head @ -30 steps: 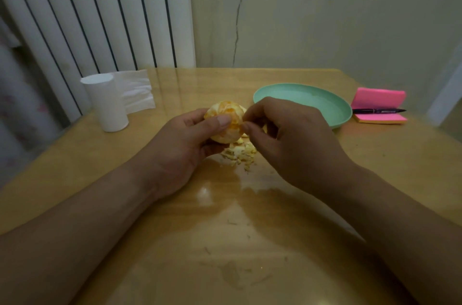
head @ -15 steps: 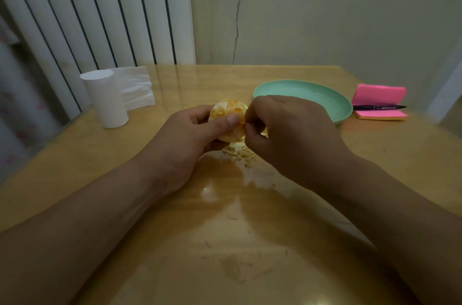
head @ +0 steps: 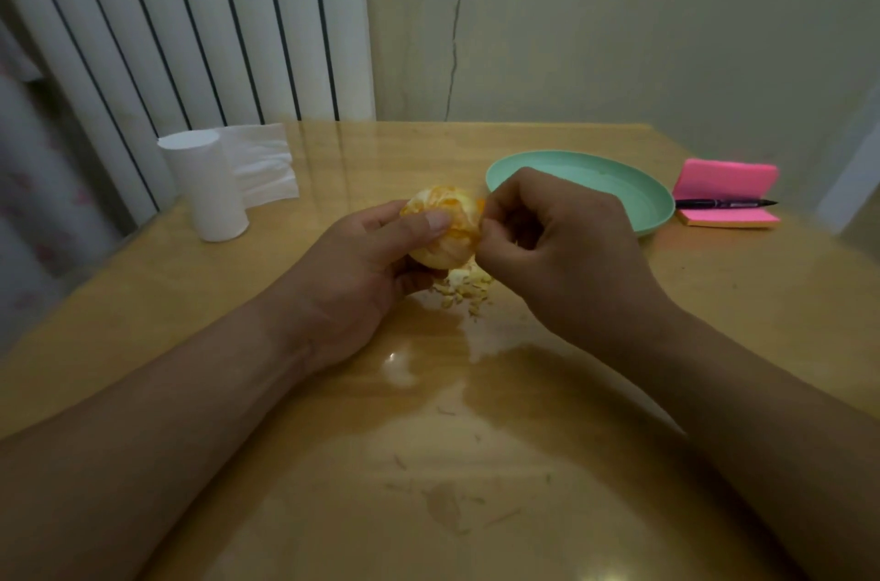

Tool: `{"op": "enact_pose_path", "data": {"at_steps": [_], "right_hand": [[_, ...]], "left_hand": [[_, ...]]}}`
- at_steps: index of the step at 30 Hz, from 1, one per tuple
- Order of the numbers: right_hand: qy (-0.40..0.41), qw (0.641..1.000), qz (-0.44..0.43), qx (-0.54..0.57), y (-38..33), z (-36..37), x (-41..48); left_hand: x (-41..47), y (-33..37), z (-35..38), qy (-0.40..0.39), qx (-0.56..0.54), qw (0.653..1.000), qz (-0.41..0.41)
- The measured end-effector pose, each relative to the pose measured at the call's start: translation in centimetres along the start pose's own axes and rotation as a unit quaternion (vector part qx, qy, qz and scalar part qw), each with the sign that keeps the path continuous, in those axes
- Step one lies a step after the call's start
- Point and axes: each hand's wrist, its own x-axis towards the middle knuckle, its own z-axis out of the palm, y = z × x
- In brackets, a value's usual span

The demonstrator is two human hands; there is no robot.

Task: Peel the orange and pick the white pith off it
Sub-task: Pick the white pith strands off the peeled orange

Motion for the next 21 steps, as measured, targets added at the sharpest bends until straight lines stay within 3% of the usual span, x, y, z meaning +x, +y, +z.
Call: {"op": "enact_pose_path", "data": {"at_steps": [5,14,17,21], "right_hand": [[-0.024,0.997,0.040,0.066,0.81,-0.04,-0.03],[-0.027,1.000,0.009,-0.011,0.56,-0.07,0.07],[-0.041,0.997,0.068,0.014,0.31,-0.04,0.14],[-0.066,0.980,0.167,0.087,0.24,0.08,0.35]], "left_hand": [[0.00,0.19,-0.15,0.011,-0.030,0.999,-0.011],[-0.15,0.34,-0.11,0.016,-0.001,1.000,0.006],[-0.15,0.21,-0.34,0.014,0.020,1.000,0.018],[-0.42,0.24,-0.34,0.040,0.128,0.989,0.068]]}}
